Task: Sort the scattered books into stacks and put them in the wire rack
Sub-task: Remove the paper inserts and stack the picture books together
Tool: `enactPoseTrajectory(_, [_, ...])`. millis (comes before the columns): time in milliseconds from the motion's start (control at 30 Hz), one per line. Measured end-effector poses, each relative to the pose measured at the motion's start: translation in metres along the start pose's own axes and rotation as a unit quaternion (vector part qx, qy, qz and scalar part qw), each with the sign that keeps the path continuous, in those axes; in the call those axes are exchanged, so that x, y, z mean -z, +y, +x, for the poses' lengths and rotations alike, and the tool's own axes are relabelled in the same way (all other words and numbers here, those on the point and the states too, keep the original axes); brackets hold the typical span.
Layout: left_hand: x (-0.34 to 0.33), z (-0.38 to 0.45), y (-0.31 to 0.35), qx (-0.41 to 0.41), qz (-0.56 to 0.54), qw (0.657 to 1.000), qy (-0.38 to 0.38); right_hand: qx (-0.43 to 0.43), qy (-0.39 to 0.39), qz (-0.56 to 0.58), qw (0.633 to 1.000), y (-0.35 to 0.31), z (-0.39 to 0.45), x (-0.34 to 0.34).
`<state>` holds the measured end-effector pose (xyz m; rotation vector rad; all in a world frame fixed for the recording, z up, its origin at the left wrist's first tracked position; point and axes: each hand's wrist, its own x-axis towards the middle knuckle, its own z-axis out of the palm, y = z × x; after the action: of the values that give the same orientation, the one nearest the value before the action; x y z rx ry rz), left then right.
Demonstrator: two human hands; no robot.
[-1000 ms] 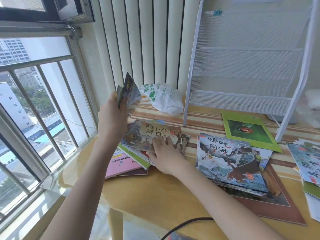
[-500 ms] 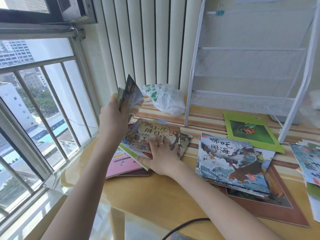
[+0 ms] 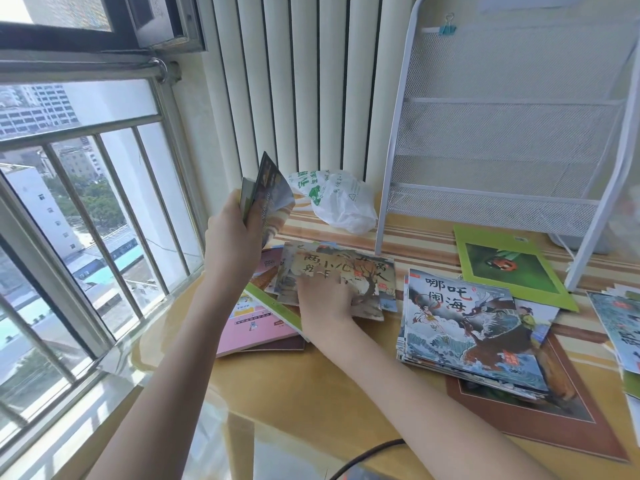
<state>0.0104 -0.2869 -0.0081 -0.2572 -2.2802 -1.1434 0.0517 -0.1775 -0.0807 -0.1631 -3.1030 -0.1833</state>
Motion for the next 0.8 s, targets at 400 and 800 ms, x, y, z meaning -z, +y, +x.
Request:
enactPoseTrajectory(400, [-0.001, -0.009, 0.002, -0.017, 0.032, 0.997, -0.062, -0.104, 0.361, 0.300, 0.877, 0.090, 0.012, 0.032])
enactPoseTrajectory(800, [-0.017, -0.022, -0.011, 0.191, -0.219, 0.841, -0.457, 0.102, 0.357, 0.267, 0.889, 0.063, -0.005, 0.019])
